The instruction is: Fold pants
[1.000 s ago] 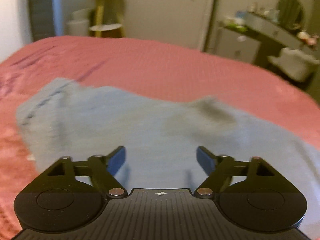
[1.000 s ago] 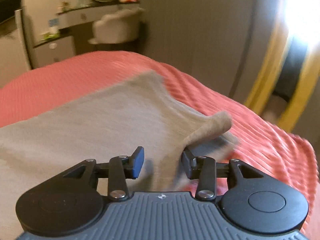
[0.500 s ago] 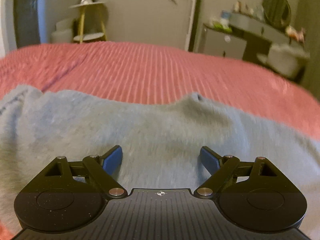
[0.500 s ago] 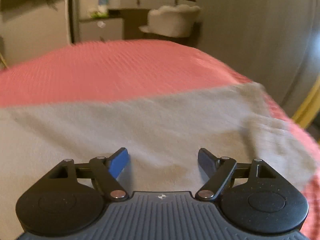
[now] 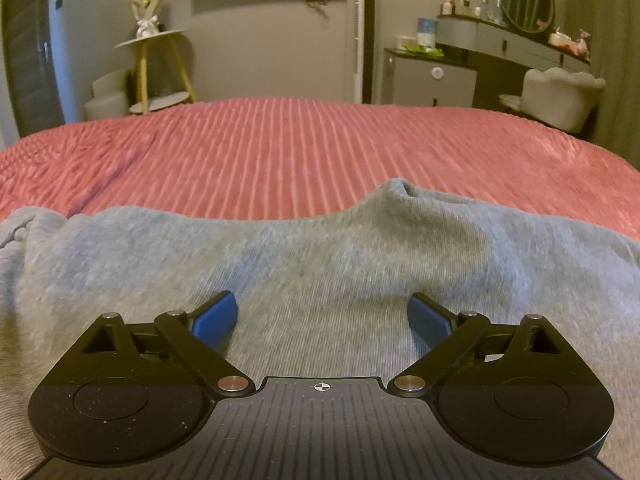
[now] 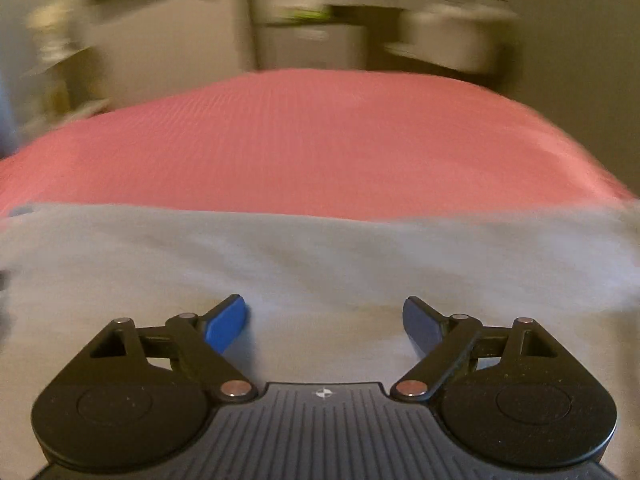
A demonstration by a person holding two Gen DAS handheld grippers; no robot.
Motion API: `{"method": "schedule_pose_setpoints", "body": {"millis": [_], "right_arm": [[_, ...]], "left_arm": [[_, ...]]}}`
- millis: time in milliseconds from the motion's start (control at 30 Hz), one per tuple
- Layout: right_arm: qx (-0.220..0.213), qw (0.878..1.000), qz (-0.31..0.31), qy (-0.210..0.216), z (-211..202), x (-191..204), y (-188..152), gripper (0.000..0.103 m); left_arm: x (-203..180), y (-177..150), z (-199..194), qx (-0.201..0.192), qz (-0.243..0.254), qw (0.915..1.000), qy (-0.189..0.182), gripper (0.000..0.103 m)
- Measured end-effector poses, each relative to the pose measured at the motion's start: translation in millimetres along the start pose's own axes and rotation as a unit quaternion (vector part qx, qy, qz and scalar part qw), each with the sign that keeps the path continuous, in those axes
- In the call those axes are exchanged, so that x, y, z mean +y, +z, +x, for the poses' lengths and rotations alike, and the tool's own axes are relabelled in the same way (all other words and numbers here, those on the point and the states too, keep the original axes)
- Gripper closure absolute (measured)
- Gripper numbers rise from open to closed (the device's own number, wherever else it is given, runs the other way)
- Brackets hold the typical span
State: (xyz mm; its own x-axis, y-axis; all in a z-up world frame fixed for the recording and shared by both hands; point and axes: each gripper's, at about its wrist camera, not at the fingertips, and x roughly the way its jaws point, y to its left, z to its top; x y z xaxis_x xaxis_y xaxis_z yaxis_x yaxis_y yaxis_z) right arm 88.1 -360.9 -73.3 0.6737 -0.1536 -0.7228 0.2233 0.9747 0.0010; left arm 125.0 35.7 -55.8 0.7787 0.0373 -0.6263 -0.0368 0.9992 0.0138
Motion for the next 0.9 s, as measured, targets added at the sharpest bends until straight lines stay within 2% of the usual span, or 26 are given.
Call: {"method": "schedule_pose_setpoints", "body": {"millis": [67,133,167,233,267,300,367,467,533,600,700,767,900], "right_arm": [[0.025,0.995,0.017,-0.095,-4,-50,-5,0.017],[0.011,0.990,0.062,-0.122,-22,-106,-13,0.017],[0.011,0.980,0.081,-0.181,-34,-132,-14,0.017],[0.011,0.950,0.103,-0.293,-54,-165,-15,0.017],[0.003,0.941,0.128,-0.314,-68,-178,-19,0.017],[-0.011,0.941,0.156,-0.300,-80,-186,-22,0.017],[-0.026,0.954,0.186,-0.234,-100,-189,-37,0.017],[-0.032,0.972,0.126,-0.197,-105,-169,-53,0.017],[-0.019,0.980,0.085,-0.179,-94,-158,-54,0.017],[0.013,0.981,0.063,-0.181,-65,-150,-58,0.017],[-0.010,0.980,0.076,-0.183,-59,-153,-69,0.017],[-0.009,0.980,0.095,-0.174,-57,-159,-71,0.017],[-0.011,0.983,0.089,-0.160,-52,-172,-73,0.016]], "left_arm": [[-1,-1,0,-0.001,0.005,1.0000,0.002,0.006],[-1,-3,-1,-0.001,0.007,1.0000,0.001,0.006],[-1,-3,-2,-0.001,0.008,1.0000,0.000,0.006],[0,-4,-4,-0.001,0.008,1.0000,0.002,0.006],[-1,-4,-5,-0.002,0.010,0.9999,0.005,0.006],[-1,-5,-7,-0.003,0.011,0.9999,0.009,0.006],[-2,-7,-11,-0.006,0.013,0.9998,0.014,0.006],[-3,-9,-24,-0.001,0.010,0.9995,0.031,0.006],[-2,-8,-40,0.008,-0.001,0.9992,0.038,0.006],[0,-7,-59,0.009,-0.017,0.9992,0.035,0.006],[7,-5,-94,0.003,-0.039,0.9988,0.029,0.006],[15,-6,-117,-0.003,-0.056,0.9981,0.025,0.006],[26,-8,-151,-0.008,-0.084,0.9960,0.028,0.006]]}}
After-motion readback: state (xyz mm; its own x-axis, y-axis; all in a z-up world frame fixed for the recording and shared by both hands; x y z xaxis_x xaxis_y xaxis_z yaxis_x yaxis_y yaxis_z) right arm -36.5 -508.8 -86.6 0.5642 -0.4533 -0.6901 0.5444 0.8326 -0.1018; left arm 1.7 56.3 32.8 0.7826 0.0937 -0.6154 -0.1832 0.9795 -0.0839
